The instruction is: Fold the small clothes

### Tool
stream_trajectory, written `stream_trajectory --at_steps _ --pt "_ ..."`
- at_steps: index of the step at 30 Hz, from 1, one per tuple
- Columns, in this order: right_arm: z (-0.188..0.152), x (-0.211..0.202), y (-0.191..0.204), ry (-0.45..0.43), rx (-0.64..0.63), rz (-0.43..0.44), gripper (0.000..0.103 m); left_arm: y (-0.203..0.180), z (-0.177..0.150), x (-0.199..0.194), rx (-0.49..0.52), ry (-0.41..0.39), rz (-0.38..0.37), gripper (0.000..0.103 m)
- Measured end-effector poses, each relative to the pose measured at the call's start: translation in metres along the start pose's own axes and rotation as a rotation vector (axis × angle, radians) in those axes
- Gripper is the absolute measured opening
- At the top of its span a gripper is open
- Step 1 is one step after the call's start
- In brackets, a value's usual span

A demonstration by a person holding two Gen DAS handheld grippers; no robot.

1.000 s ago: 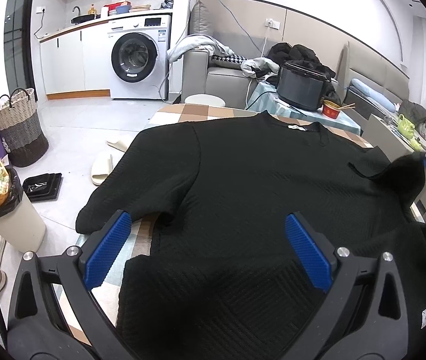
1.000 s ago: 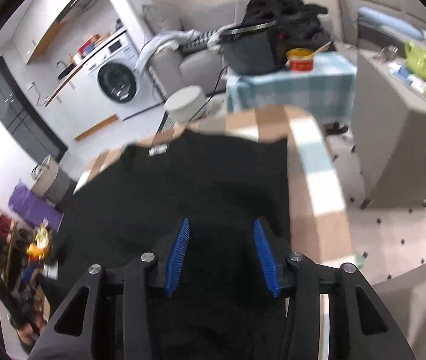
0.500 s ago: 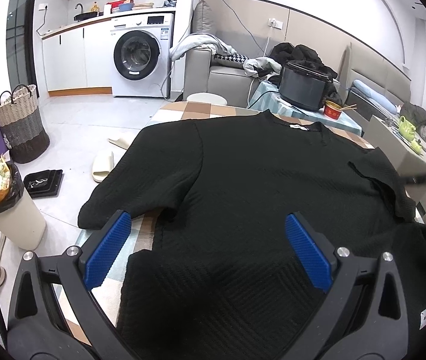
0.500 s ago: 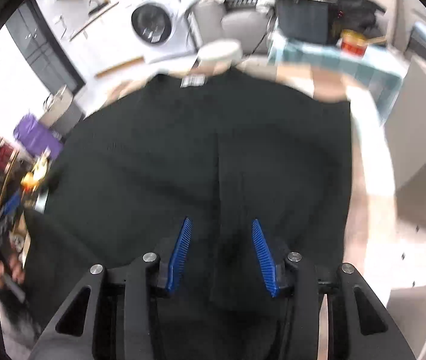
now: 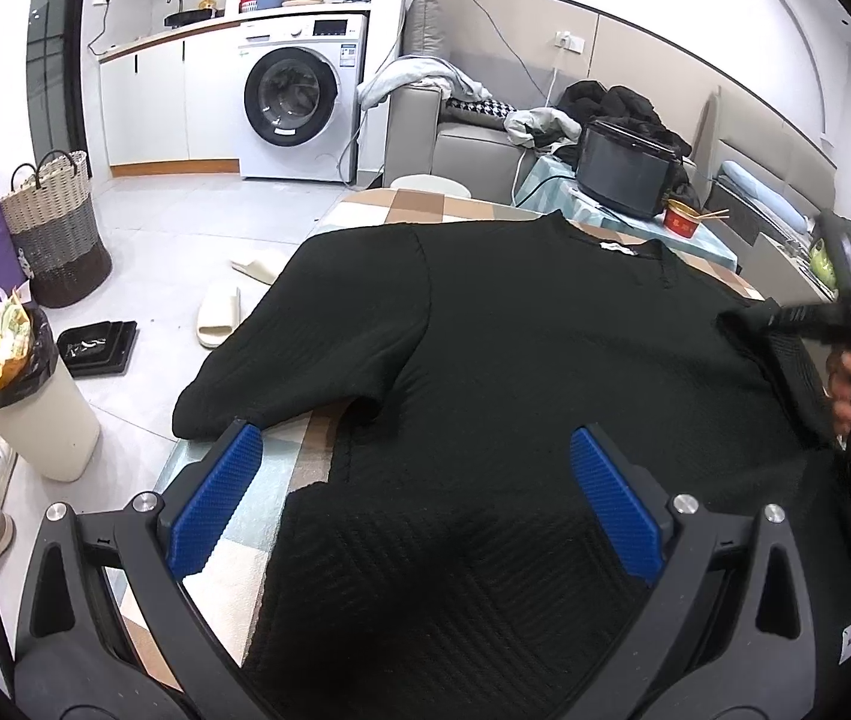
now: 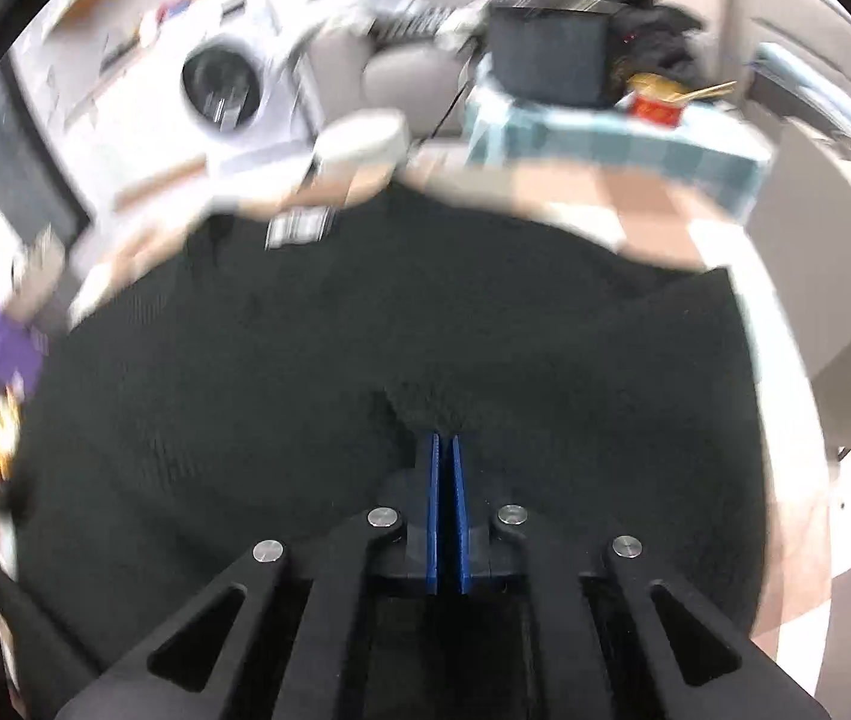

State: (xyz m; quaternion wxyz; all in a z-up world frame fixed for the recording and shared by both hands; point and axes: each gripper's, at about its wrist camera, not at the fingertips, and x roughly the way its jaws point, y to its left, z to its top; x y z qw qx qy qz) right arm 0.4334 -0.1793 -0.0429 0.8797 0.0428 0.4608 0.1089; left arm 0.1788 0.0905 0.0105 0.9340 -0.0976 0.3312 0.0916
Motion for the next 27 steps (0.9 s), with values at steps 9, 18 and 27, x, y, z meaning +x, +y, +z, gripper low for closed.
stream_trajectory --at_steps 9,18,27 --pt "0.022 -0.025 -0.027 -0.077 0.206 0.292 0.043 -0.001 -0.001 0.005 0.010 -0.006 0.003 0.102" --pt "-0.071 -0.062 -0.046 0.058 0.057 0.093 0.034 0.008 -0.002 0.009 -0.028 0.010 0.003 0.102" --pt "-0.107 -0.093 -0.052 0.034 0.133 0.144 0.043 0.091 0.006 0.019 -0.310 0.044 0.046 0.102"
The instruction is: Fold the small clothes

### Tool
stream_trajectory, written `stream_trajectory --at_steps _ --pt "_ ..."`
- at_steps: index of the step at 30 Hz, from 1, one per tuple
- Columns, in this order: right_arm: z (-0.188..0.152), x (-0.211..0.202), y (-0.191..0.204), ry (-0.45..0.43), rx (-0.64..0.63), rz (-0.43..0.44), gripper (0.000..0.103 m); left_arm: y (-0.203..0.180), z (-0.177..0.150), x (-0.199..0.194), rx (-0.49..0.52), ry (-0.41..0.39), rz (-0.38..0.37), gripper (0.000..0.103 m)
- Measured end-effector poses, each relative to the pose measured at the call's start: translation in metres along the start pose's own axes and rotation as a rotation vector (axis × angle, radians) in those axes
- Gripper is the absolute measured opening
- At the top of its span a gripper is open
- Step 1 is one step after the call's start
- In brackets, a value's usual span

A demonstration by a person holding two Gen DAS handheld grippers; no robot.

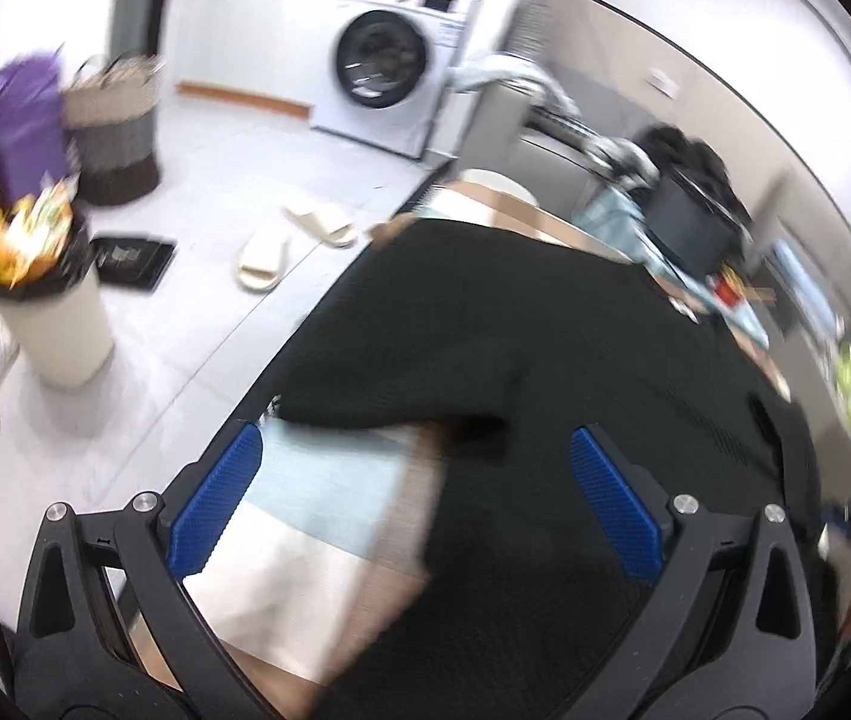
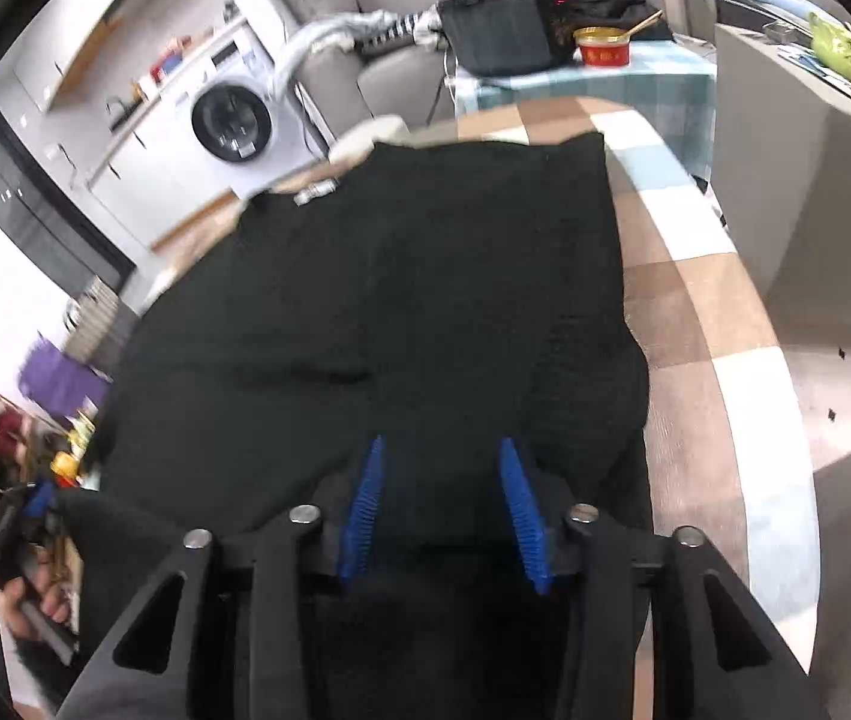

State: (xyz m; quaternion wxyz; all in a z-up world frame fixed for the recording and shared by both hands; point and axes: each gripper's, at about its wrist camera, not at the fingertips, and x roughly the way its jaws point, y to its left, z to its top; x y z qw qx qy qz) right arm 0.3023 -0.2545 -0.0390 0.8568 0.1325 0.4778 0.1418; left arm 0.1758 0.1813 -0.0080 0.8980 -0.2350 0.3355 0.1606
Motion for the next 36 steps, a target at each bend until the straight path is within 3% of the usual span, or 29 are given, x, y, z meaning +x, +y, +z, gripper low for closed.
stream_trajectory --at_steps 4,6,10,13,15,16,19,24,27,29,30,31,32,33,36 --pt "-0.012 -0.020 0.003 -0.022 0.011 0.016 0.046 0.048 0.018 0.026 -0.152 0.053 -0.005 0.098" --pt "-0.015 -0.021 0.003 -0.024 0.015 0.021 0.046 0.061 0.025 0.043 -0.158 0.082 -0.009 0.092" --pt "-0.020 -0.023 0.005 -0.017 0.016 0.016 0.046 0.068 0.034 0.077 -0.112 0.152 0.029 0.068" --pt "-0.022 -0.022 0.003 -0.014 0.026 0.014 0.046 0.065 0.036 0.095 -0.096 0.178 0.041 0.034" --pt "-0.023 -0.024 0.001 -0.016 0.037 0.007 0.046 0.061 0.039 0.099 -0.075 0.142 0.075 0.017" --pt "-0.024 -0.026 0.000 -0.022 0.045 0.004 0.046 0.054 0.041 0.100 -0.051 0.125 0.083 0.011" --pt "-0.026 -0.035 -0.004 -0.044 0.065 0.013 0.046 0.038 0.048 0.085 0.002 0.062 0.081 0.008" --pt "-0.026 -0.044 -0.004 -0.066 0.065 0.037 0.046 -0.026 0.076 0.056 0.156 -0.038 0.023 0.007" --pt "-0.026 -0.050 -0.001 -0.075 0.052 0.045 0.046 -0.086 0.082 0.048 0.273 -0.066 -0.082 0.007" --pt "-0.027 -0.051 0.000 -0.077 0.053 0.048 0.046 -0.133 0.073 0.050 0.360 -0.035 -0.190 0.009" --pt "-0.027 -0.052 0.000 -0.078 0.054 0.048 0.046 -0.158 0.061 0.055 0.398 0.007 -0.272 0.014" --pt "-0.028 -0.053 -0.001 -0.078 0.057 0.044 0.046 -0.173 0.054 0.060 0.416 0.045 -0.329 0.032" --pt "-0.028 -0.053 -0.001 -0.077 0.058 0.042 0.046 -0.185 0.043 0.068 0.436 0.097 -0.385 0.061" --pt "-0.029 -0.053 -0.002 -0.077 0.059 0.038 0.046 -0.190 0.034 0.070 0.439 0.112 -0.383 0.072" --pt "-0.031 -0.058 -0.006 -0.083 0.072 0.018 0.046 -0.180 0.022 0.067 0.446 0.070 -0.344 0.077"
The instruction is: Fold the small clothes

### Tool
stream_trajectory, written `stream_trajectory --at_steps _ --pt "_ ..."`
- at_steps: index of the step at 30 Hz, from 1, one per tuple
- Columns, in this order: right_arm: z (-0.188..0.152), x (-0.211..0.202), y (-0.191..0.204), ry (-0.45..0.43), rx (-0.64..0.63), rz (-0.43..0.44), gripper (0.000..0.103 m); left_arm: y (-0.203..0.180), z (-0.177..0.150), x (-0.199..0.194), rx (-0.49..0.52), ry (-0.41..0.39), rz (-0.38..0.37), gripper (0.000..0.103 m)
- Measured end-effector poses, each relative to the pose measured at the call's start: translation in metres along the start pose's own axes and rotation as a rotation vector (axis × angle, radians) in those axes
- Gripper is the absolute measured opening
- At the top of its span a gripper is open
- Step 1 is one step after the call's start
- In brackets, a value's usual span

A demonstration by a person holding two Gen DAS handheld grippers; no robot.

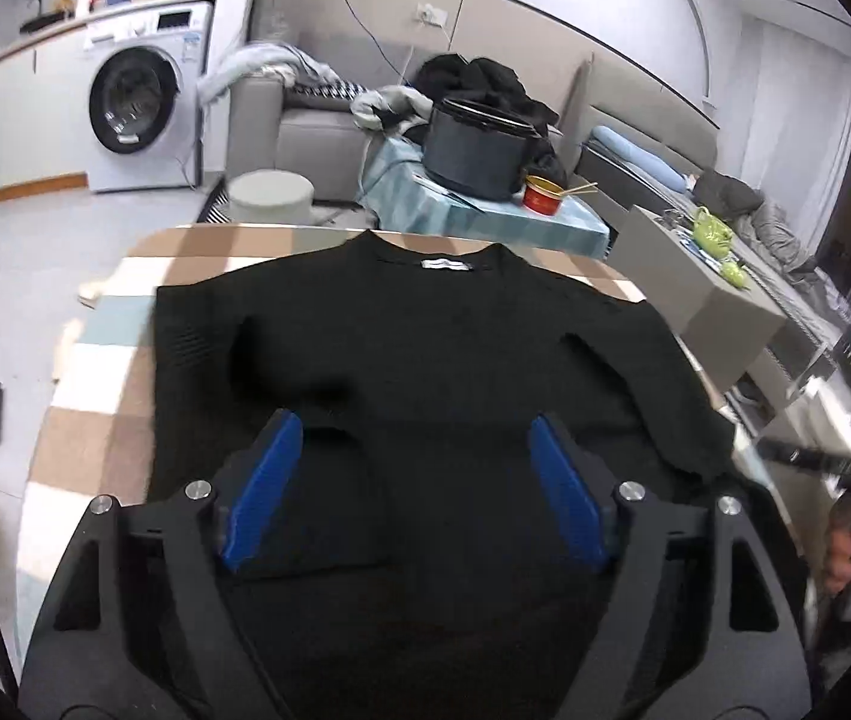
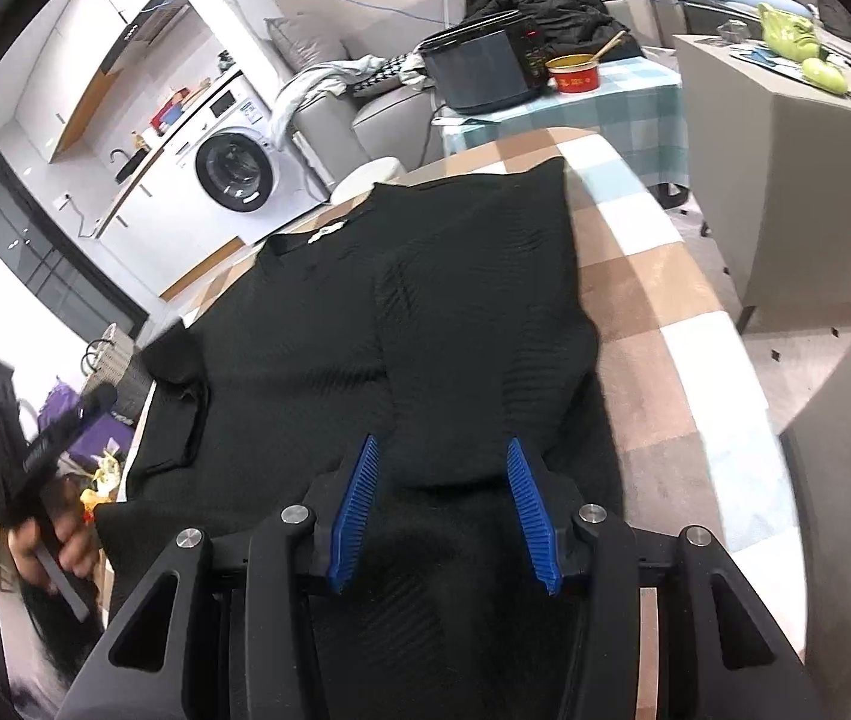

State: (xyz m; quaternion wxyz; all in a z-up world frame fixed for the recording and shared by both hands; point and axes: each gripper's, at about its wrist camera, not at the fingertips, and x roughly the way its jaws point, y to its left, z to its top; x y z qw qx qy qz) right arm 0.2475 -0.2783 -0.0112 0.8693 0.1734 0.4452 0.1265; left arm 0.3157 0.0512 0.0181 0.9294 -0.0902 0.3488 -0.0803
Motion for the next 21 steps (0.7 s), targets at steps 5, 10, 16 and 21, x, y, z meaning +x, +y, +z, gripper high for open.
stream_trajectory --at_steps 5,10,16,21 --pt "0.002 -0.007 -0.009 -0.022 0.024 -0.009 0.046 0.041 -0.004 -0.006 -0.097 -0.001 0.109 0.079" --pt "0.002 0.001 -0.012 0.000 0.029 0.007 0.046 0.095 0.007 0.031 -0.206 0.027 0.142 0.078" --pt "-0.001 0.005 -0.009 0.019 0.028 -0.010 0.046 0.069 0.021 0.102 -0.124 0.134 0.019 0.079" --pt "-0.001 0.003 -0.009 0.014 0.042 -0.015 0.046 0.017 0.027 0.138 -0.006 0.186 -0.134 0.078"
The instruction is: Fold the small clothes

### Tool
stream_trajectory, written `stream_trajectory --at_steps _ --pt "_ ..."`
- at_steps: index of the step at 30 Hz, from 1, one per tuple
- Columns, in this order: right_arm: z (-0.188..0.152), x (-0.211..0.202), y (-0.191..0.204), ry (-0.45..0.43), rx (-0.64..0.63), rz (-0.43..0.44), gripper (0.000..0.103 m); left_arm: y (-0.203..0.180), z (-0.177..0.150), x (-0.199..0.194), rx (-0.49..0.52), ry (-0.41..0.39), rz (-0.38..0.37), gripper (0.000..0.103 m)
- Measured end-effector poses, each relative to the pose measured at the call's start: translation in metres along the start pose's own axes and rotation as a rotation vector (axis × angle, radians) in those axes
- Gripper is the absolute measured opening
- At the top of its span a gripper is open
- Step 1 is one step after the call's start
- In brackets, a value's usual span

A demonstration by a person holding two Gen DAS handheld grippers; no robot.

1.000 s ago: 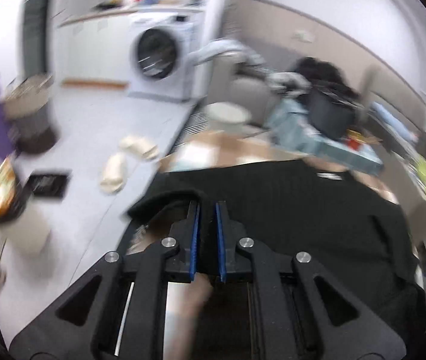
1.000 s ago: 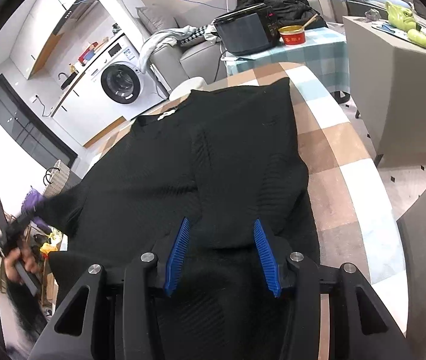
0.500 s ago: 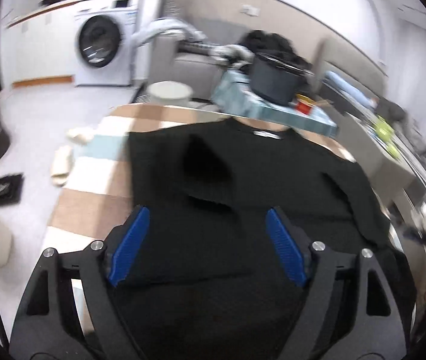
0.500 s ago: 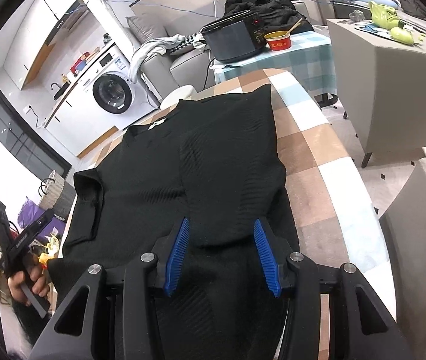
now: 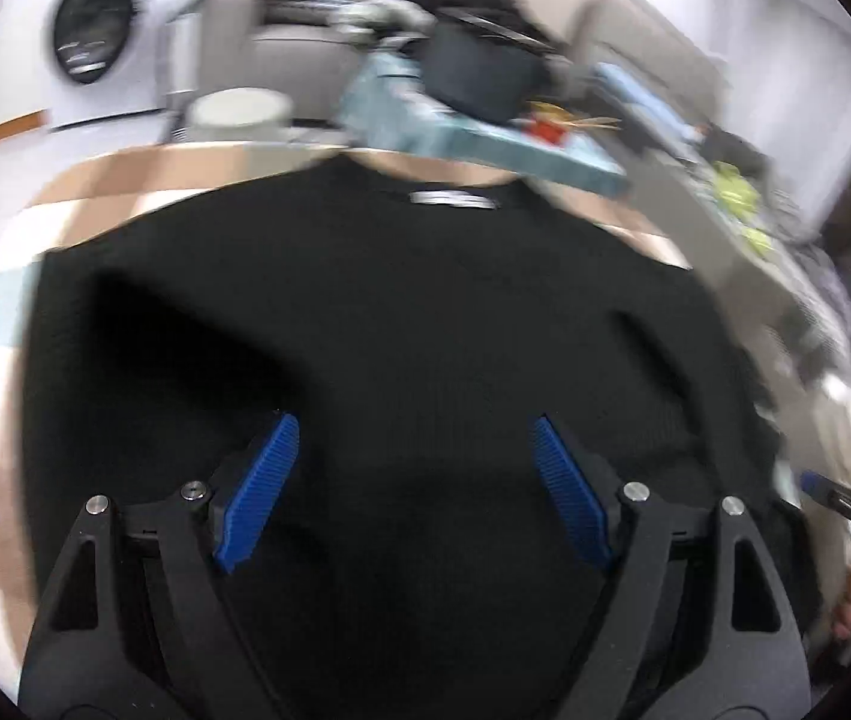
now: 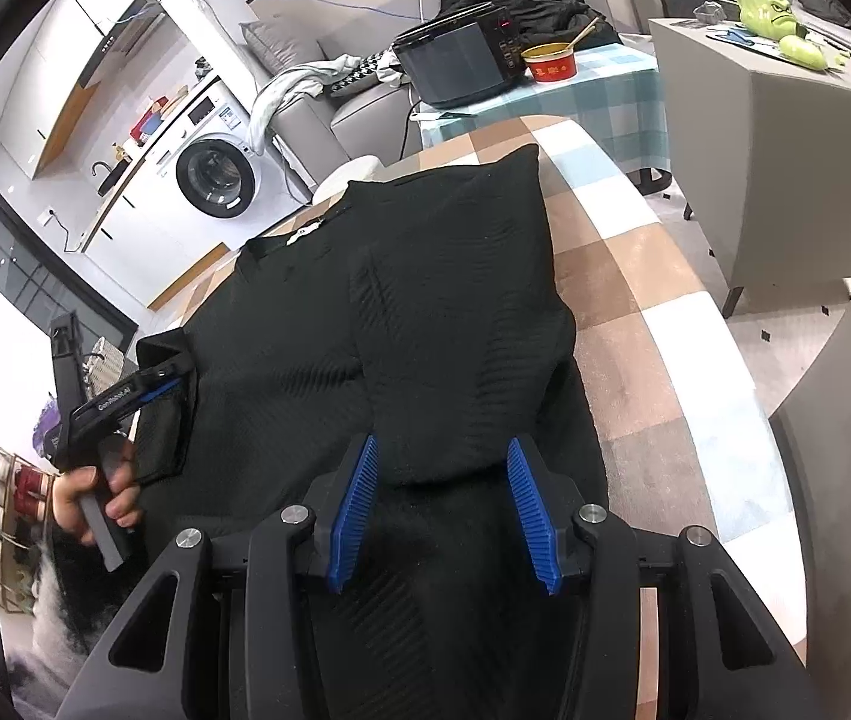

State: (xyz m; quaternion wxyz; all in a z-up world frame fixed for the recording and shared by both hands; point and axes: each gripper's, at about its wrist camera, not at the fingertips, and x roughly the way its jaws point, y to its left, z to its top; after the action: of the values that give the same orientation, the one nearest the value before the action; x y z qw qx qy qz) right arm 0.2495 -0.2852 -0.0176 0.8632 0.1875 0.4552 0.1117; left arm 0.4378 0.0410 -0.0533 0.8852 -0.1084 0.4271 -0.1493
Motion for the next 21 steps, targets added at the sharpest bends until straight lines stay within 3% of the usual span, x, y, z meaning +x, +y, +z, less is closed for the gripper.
stream_trajectory --at_steps 4,8,12,16,19,21 --pt "-0.004 -0.007 -0.001 -0.010 -0.005 -0.008 0.048 -0.029 -0.003 -0.032 0.104 -0.082 -0.014 0.081" --pt "-0.009 -0.008 -0.006 0.000 -0.005 -0.027 0.050 -0.006 -0.008 -0.062 0.037 -0.124 0.025 0.084" --pt "-0.012 -0.010 -0.008 0.002 -0.009 -0.029 0.050 0.035 -0.012 -0.073 -0.082 -0.135 0.134 0.085" --pt "-0.015 -0.010 -0.008 0.005 -0.006 -0.029 0.050 0.076 -0.011 -0.062 -0.163 -0.124 0.207 0.085" --pt "-0.016 -0.010 -0.010 0.010 0.002 -0.039 0.051 0.089 -0.004 -0.033 -0.148 -0.077 0.203 0.085" --pt "-0.016 -0.009 -0.013 0.011 0.006 -0.046 0.051 0.089 0.002 -0.014 -0.125 -0.042 0.133 0.085"
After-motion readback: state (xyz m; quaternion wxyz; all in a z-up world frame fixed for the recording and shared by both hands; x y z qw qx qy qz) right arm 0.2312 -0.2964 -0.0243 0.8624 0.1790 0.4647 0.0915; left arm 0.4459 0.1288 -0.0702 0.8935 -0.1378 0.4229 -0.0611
